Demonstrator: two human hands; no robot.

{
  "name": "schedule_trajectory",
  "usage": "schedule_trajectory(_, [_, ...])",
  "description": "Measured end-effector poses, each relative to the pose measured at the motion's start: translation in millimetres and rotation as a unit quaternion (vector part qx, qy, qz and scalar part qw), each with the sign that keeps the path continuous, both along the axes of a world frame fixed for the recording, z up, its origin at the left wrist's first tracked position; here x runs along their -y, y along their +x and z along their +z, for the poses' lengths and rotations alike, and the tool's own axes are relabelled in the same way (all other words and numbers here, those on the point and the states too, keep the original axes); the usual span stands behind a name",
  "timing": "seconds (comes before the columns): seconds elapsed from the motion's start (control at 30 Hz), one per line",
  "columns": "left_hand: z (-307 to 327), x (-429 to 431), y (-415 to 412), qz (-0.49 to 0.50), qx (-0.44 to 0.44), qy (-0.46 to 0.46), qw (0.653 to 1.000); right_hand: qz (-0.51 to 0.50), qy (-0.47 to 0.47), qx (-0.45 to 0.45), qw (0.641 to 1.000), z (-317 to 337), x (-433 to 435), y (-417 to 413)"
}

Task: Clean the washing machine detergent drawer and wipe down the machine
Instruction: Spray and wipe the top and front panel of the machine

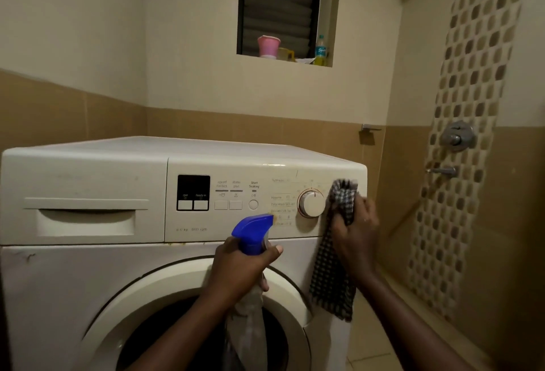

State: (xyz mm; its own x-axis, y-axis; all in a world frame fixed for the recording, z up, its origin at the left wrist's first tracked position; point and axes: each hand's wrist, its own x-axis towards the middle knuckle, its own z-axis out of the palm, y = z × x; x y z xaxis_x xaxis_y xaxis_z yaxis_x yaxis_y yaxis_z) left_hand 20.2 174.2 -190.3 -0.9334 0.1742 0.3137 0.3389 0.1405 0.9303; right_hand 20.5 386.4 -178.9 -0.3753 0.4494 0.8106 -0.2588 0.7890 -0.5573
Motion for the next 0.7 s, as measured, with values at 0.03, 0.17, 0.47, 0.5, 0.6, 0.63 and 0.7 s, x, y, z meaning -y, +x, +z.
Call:
schedule_trajectory(0.03, [-0.5,-0.5,0.0,0.002,-0.003,0.0,1.0,-0.01,0.001,-0.011,1.0,15.9,0.4,-2.2])
schedule_trajectory(0.17, [-2.5,-2.5,-0.5,0.01,0.001,0.008,1.0,0.024,0.177,0.017,0.984,60.7,23.0,-7.4])
schedule_trajectory(0.47, [-1.9,-1.3,1.9,0.006,-0.005,0.013,1.0,-0.021,0.298,0.017,0.954,69.3,3.5,-10.2])
schedule_trajectory(0.5, [-2.0,-0.6,1.5,0.006,-0.008,0.013,1.0,-0.014,0.211,0.005,0.977,65.0,-1.8,-8.6])
schedule_trajectory(0.6, [-2.4,0.3,1.4,0.008,-0.01,0.015,1.0,0.0,0.046,-0.02,0.999,23.2,-1.3,-0.9])
schedule_trajectory(0.63, [-2.2,-0.1,1.5,0.007,-0.012,0.017,1.0,0.0,0.017,-0.022,1.0,5.8,4.5,1.2])
schedule_trajectory(0.7, [-2.5,-0.9,1.5,0.008,-0.012,0.019,1.0,-0.009,-0.05,-0.01,0.999,-26.1,24.0,3.6])
